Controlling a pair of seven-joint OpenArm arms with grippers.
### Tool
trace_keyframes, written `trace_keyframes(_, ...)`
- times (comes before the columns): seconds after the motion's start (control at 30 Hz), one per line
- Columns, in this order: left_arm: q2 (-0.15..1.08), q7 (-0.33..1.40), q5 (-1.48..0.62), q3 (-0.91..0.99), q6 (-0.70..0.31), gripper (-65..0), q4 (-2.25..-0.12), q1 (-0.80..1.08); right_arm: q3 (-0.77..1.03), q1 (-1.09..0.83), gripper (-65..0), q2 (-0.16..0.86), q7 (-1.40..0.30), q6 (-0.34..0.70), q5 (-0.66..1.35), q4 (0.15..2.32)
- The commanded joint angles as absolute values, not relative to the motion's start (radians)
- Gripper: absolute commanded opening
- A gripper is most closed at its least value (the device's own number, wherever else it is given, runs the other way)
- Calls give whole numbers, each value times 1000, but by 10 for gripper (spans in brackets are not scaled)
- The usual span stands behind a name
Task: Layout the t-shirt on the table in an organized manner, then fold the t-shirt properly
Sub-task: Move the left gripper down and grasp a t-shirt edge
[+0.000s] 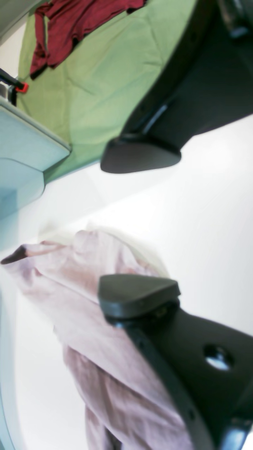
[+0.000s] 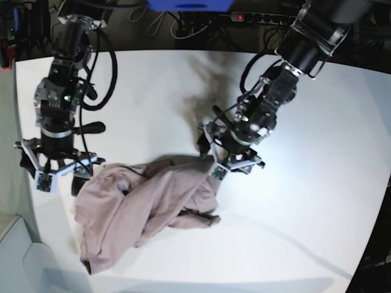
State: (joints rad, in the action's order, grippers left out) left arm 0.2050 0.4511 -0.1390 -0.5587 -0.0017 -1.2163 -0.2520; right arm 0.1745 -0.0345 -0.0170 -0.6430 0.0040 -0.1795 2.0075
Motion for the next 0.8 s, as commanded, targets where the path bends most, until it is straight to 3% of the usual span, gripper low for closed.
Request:
trace_keyframes(0.0, 208, 429, -134, -570, 5, -240, -1227, -292, 174, -22, -201, -15, -616, 2, -185, 2023)
trace_keyframes(0.2, 196, 429, -134, -605, 4, -243, -1161, -315, 174, -38, -201, -15, -616, 2, -185, 2023)
trace_keyframes(0.27, 193, 429, -134, -605, 4, -275, -1142, -323, 174, -42, -201, -15, -616, 2, -185, 2023)
trace_keyframes(0.37, 191, 429, -134, -604, 4, -437, -1136, -326, 174, -42, -201, -15, -616, 2, -185, 2023)
trace_keyframes(0.47, 189, 433, -134, -601, 8, -650, -1139, -328, 174, -42, -201, -15, -616, 2, -185, 2023)
trace_keyframes(0.6, 206, 438, -136, -587, 10, -650, -1208, -326, 174, -42, -201, -15, -616, 2, -185, 2023)
trace_keyframes(0.77, 234, 518, -142, -440, 5, -646, -1454, -294, 174, -44, -201, -15, -616, 2, -185, 2023)
